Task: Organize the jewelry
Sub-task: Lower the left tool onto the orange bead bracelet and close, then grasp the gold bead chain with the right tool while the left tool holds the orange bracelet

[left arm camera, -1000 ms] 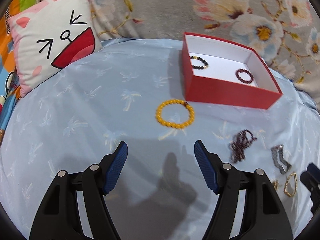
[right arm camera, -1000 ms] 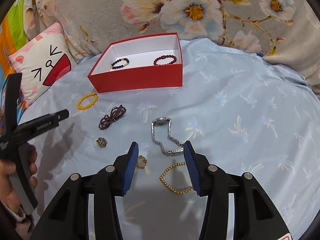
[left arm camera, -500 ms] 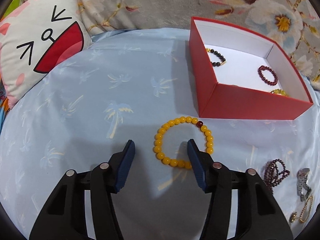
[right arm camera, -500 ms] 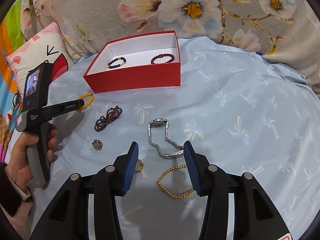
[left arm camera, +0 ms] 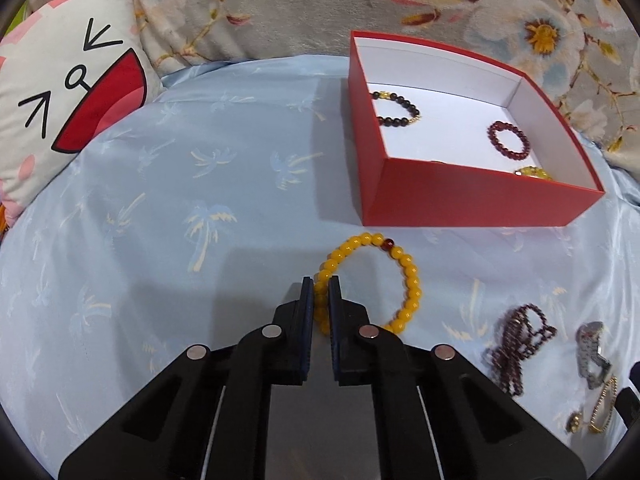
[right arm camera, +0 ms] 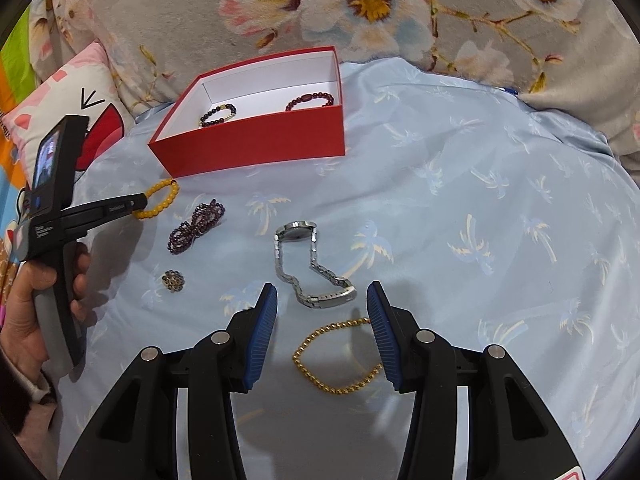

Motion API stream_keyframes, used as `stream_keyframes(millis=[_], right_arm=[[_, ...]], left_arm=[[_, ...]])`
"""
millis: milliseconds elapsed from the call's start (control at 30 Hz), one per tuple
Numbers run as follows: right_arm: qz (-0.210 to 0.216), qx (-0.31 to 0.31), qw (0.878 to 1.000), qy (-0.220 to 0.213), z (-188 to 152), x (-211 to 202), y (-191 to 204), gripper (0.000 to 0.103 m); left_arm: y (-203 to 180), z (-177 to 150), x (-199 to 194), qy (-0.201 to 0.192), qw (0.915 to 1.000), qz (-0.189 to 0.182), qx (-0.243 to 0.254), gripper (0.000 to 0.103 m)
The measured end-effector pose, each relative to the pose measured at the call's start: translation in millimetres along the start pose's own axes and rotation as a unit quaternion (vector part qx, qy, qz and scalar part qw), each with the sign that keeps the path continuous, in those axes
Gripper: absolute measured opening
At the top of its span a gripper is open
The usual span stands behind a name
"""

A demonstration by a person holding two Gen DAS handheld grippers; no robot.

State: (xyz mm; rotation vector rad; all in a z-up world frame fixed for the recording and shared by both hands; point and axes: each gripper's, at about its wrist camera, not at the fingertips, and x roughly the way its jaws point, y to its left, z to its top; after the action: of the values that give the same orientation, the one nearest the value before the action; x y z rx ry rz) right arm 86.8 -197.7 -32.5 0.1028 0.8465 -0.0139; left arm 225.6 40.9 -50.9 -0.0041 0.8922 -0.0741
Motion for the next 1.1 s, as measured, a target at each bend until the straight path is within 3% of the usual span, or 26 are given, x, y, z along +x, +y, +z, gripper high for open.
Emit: stream_keyframes(millis=[500,567,633,767,933,1100], right_arm=[[-0.023,0.027,0.999,0.018,-21,-1,-29,0.046],[-0.025,0.028,0.999,0.021,-21,2,-30,0.043],[-0.024,0.027,0.999,0.027,-22,7,-31,0.032],[-0.030,0.023,0.999,0.028,-23,11,-31,0.025],[-0.030,0.019,0.999,0.029,-21,13,-31,0.005],[-0.018,0.019,0.999,0.030,-19,12,-28,0.004]], left_arm=[[-32,-35,-64,-0.020,0.9977,-0.065,0.010,0.007],[-33,-38,-66,-0.019,0.9975,-0.067,0.011,0.007],[-34,-40,-68,-0.017,0.9975,-0.068,0.010,0.007],[-32,-41,-69,-0.017,0.9974,-0.070,0.007,0.007],[-31,-41,-73,-0.018,0.9974,-0.070,0.004,0.007],[-30,-37,-81,-0.025,0.9968,-0.076,0.004,0.007]])
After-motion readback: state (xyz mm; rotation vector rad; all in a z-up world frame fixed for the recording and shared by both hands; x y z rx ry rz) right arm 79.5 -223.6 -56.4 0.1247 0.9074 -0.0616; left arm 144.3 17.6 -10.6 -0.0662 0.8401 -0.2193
